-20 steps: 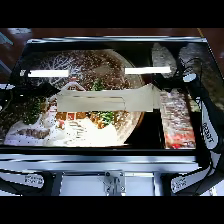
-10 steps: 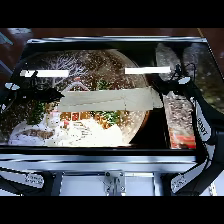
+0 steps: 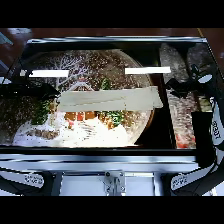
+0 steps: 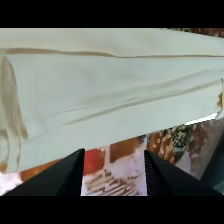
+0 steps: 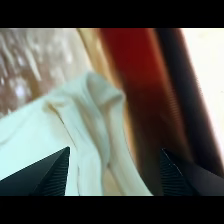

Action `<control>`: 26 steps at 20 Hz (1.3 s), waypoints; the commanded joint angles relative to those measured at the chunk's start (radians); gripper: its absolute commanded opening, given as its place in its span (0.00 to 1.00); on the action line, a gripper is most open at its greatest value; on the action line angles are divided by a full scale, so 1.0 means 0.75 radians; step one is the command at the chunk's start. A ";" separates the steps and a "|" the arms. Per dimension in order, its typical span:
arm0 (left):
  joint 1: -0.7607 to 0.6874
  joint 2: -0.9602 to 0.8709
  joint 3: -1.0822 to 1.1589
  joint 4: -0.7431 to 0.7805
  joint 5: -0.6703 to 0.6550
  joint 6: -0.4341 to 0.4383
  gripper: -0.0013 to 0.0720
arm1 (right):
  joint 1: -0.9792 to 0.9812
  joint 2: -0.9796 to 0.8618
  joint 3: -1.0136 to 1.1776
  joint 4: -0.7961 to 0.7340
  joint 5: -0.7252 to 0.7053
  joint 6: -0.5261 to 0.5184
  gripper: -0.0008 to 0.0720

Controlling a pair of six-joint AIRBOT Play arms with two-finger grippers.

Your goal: Fold the shirts.

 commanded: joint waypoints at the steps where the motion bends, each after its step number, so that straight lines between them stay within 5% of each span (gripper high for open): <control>1: -0.017 0.015 0.051 0.000 -0.122 -0.077 0.60 | -0.046 -0.073 0.002 0.000 0.216 0.024 0.94; 9: -0.144 0.100 0.051 0.000 -0.184 -0.072 0.60 | 0.091 -0.252 0.002 0.251 0.137 -0.053 0.93; 11: -0.181 0.114 0.051 0.000 -0.182 -0.072 0.60 | 0.102 -0.252 0.002 0.247 0.130 -0.040 0.72; 13: -0.214 0.115 0.051 0.000 -0.179 -0.072 0.60 | 0.095 -0.248 0.002 0.254 0.163 -0.032 0.24; 14: -0.233 0.115 0.051 0.000 -0.162 -0.071 0.53 | 0.082 -0.239 0.003 0.262 0.195 -0.034 0.10; 15: -0.257 0.114 0.051 0.000 -0.129 -0.063 0.51 | 0.069 -0.222 0.002 0.272 0.228 -0.044 0.10; 16: -0.287 0.111 0.050 0.000 -0.087 -0.061 0.40 | 0.057 -0.190 0.002 0.275 0.271 -0.065 0.10; 17: -0.331 0.106 0.050 0.000 -0.031 -0.062 0.19 | 0.049 -0.149 0.002 0.273 0.303 -0.082 0.10; 18: -0.381 0.100 0.050 0.000 0.032 -0.062 0.15 | 0.042 -0.096 0.002 0.268 0.322 -0.082 0.10; 26: -0.900 -0.123 0.045 -0.049 0.493 -0.158 0.07 | 0.040 0.337 0.002 0.258 0.538 0.023 0.10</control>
